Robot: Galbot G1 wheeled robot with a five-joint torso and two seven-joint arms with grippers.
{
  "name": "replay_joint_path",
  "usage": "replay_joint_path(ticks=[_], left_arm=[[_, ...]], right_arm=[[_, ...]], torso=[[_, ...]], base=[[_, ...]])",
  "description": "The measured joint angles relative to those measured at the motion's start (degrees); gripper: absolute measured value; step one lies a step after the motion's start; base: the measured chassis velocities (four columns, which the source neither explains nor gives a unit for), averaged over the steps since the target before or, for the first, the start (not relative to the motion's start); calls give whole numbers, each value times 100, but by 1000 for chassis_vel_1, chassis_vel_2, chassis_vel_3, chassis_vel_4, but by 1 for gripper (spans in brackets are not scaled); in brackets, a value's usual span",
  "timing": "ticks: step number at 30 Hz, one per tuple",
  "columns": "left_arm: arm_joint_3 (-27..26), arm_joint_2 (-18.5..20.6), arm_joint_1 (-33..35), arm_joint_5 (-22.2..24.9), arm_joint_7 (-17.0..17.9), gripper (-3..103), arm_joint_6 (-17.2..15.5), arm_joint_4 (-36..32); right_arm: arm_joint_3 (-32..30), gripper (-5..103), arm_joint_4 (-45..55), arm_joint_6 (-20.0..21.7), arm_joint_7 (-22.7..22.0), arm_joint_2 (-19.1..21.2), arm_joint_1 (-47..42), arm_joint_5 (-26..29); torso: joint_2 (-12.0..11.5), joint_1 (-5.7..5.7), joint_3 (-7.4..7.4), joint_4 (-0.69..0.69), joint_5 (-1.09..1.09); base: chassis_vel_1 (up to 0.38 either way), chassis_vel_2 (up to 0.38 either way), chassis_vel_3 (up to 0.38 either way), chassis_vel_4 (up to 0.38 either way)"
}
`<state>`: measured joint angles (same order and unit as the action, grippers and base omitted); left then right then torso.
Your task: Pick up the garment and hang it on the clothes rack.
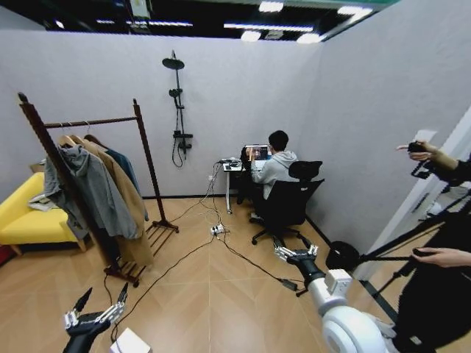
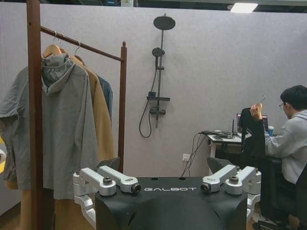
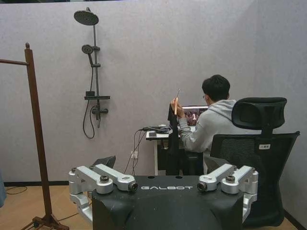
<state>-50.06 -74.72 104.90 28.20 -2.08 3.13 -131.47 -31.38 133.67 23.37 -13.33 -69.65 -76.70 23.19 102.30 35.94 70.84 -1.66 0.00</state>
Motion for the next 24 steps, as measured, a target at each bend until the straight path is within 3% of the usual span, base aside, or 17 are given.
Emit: replay_joint_path(ticks=[24], left_arm=[[0,0,-1,0,1,100,0,0]], right_arm=[[38,100,113,-20,147,-77,-127,-200]], torso=[[-3,8,1,2,0]], base=[[-317,312,314,-311]])
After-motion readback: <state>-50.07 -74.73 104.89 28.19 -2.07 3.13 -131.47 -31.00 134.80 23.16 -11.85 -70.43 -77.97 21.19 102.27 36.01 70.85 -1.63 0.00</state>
